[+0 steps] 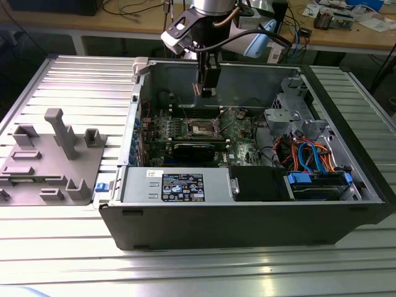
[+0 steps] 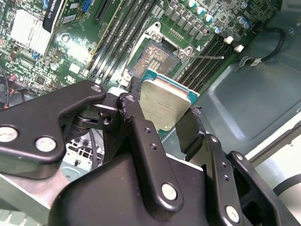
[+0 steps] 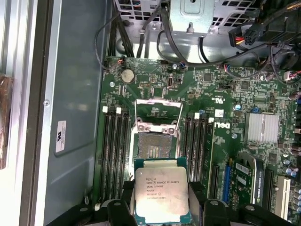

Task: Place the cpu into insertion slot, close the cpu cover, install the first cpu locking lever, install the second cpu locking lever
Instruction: 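Place the cpu into insertion slot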

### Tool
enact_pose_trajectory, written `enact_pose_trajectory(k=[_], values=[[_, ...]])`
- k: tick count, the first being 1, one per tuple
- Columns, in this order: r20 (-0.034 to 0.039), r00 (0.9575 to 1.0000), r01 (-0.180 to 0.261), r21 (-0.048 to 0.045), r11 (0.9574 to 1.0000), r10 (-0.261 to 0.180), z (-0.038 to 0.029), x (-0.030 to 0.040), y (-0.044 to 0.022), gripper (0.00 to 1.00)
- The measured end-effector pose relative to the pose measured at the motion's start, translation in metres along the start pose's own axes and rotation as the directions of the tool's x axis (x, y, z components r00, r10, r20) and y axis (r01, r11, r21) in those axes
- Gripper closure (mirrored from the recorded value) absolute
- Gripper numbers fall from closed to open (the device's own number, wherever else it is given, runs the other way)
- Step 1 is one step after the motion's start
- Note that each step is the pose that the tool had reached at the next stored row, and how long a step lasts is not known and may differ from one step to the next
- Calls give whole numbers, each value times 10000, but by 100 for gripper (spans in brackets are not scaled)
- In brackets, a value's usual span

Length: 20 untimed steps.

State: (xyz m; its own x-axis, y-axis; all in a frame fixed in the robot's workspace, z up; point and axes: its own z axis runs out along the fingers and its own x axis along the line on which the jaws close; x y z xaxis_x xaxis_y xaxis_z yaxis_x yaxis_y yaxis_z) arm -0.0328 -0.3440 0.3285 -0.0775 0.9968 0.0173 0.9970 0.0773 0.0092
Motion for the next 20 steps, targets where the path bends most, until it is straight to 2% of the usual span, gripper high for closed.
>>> enact_pose_trajectory(k=[20], values=[[2,9995,-301,-6,9995,301,1,0,0,46]])
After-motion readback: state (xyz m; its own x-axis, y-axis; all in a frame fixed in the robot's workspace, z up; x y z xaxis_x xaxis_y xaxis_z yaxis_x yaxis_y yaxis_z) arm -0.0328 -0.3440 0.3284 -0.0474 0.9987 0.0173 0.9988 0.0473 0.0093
